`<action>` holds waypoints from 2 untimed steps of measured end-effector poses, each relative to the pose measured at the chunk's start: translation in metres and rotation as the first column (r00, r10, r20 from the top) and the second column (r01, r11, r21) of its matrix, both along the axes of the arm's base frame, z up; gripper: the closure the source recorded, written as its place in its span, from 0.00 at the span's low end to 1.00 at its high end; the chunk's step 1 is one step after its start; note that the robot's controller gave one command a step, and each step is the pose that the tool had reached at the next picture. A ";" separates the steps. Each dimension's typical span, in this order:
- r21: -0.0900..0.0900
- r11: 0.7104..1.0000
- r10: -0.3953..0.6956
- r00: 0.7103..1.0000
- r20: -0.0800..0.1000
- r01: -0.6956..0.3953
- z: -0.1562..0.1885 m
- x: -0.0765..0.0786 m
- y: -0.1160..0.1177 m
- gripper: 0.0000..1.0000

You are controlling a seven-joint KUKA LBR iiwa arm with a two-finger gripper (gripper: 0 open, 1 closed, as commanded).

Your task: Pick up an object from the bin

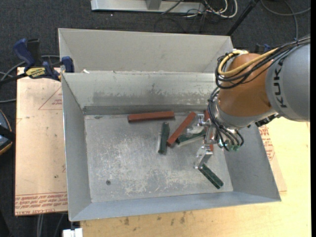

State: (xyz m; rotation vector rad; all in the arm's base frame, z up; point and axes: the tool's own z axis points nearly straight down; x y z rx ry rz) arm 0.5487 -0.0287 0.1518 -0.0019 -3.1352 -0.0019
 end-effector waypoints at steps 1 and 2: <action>-0.001 1.000 0.001 1.000 0.007 -0.001 0.004 0.002 0.000 0.00; -0.001 1.000 0.001 1.000 0.008 -0.001 0.003 0.002 0.000 0.00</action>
Offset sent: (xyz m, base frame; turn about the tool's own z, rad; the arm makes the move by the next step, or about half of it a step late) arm 0.0437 0.0029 -0.0802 -0.0638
